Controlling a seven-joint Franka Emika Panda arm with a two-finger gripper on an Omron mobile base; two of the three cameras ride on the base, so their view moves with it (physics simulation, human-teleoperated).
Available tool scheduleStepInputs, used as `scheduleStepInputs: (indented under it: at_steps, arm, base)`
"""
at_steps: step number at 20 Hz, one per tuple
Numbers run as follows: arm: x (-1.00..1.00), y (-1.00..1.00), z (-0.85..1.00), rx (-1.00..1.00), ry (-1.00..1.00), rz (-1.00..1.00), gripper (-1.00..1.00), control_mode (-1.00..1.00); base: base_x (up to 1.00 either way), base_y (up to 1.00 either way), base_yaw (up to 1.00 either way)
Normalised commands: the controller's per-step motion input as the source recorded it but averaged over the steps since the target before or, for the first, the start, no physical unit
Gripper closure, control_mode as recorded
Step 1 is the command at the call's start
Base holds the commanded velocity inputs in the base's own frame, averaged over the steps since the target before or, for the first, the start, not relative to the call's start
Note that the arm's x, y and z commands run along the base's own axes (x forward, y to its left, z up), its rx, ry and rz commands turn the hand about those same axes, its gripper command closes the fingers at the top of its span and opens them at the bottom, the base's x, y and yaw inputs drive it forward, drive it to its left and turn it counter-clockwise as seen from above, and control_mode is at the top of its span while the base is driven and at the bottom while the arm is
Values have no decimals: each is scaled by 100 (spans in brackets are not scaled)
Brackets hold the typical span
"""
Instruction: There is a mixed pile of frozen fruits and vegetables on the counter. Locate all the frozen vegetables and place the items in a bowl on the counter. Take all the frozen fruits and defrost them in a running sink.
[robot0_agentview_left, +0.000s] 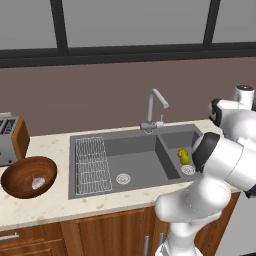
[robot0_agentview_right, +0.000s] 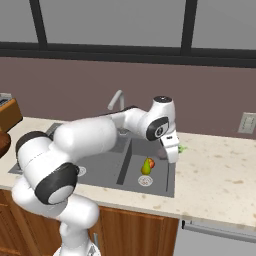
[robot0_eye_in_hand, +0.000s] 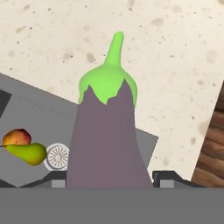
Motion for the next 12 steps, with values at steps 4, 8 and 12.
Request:
scheduleStepInputs:
  at_steps: [4,8,12]
  arm:
    - [-8,43,8,4,7,6,100,-100]
    - [-17,44,0,2,2,9,100,-100]
    - [-15,38,0,2,2,12,100,-100]
  base:
    - [0,0,0]
    - [0,0,0]
    - [0,0,0]
